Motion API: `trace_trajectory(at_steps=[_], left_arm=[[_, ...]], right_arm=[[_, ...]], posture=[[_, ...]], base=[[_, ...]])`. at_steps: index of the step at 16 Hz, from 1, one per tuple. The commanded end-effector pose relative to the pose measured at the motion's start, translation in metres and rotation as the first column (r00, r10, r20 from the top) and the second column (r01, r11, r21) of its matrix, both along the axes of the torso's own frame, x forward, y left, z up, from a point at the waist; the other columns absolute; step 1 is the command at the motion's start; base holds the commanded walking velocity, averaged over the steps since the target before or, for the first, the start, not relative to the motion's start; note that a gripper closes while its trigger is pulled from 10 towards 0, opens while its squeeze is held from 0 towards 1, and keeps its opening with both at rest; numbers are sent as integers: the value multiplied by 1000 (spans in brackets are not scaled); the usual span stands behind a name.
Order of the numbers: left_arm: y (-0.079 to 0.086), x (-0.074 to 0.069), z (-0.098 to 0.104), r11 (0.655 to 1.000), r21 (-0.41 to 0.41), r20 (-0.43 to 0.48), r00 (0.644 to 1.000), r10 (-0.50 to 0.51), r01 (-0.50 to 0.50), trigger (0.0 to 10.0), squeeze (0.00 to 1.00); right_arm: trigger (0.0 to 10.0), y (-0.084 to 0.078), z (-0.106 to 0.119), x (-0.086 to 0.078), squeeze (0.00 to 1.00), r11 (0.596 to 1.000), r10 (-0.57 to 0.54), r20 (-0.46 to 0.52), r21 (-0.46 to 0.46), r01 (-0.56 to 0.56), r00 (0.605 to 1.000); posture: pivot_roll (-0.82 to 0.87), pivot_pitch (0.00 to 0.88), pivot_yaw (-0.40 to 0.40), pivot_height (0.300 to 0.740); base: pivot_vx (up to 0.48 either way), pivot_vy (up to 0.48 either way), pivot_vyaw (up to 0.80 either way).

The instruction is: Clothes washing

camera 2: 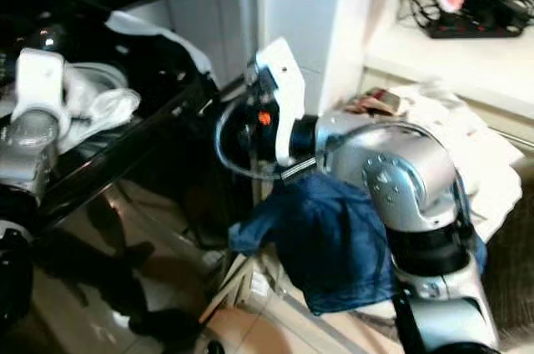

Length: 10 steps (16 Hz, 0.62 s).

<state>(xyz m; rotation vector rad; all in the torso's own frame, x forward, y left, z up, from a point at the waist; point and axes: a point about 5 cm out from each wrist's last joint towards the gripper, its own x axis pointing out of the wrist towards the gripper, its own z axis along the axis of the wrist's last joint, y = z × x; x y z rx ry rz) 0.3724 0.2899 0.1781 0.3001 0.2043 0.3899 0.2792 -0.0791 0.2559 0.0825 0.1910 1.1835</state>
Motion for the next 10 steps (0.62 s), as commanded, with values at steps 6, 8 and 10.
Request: trace_trajectory(at_steps=[6,8,10], left_arm=[[14,-1,17,991,-130,23,999,42,-39,10000,1000],[18,-3,21,987,-153,34,998,47,-41,10000,1000],[22,-6,25,988,-148,39,998,50,-44,10000,1000]], right_arm=[[10000,1,5,-3,0,999,28,38,-15,-28,999],[10000,-2,4,-2,0,999,22,39,-24,-21,999],[10000,-4,5,0,0,1000,13,42,-26,-12,999]], posture=[[-1,0,87,740],[2,0,84,740],[2,0,84,740]], base=[[0,0,0],[0,0,0],[0,0,0]])
